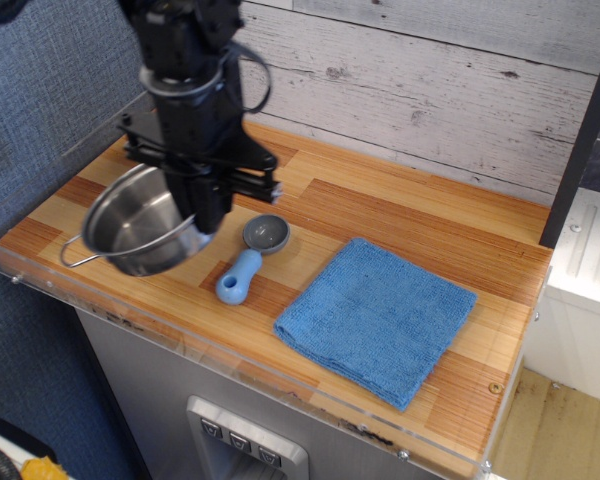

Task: Move sauce pot to the left

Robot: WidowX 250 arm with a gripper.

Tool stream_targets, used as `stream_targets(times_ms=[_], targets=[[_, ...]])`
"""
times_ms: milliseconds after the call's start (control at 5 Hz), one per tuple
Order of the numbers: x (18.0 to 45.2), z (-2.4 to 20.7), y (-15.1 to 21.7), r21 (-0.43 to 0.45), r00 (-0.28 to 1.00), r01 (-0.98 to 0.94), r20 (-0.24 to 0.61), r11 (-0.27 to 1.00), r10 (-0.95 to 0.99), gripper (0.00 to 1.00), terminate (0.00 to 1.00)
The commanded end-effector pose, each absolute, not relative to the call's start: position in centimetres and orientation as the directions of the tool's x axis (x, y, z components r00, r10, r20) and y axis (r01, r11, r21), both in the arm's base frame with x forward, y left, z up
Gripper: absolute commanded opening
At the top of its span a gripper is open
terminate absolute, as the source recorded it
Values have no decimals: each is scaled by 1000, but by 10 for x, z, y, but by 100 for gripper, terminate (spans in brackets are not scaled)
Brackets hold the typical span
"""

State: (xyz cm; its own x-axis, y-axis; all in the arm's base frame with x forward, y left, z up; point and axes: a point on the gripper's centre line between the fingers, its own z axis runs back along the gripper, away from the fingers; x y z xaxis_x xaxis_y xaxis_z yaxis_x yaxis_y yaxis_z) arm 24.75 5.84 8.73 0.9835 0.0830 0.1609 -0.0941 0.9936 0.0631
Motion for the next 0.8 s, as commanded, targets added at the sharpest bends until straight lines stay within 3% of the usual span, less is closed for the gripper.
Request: stream_targets(times_ms=[0,400,600], targets=[[291,86,82,132,953,99,271,986,-132,0,0],[279,85,100,92,961,101,250,991,-122,0,0],[266,100,94,115,960,78,258,990,-106,0,0]])
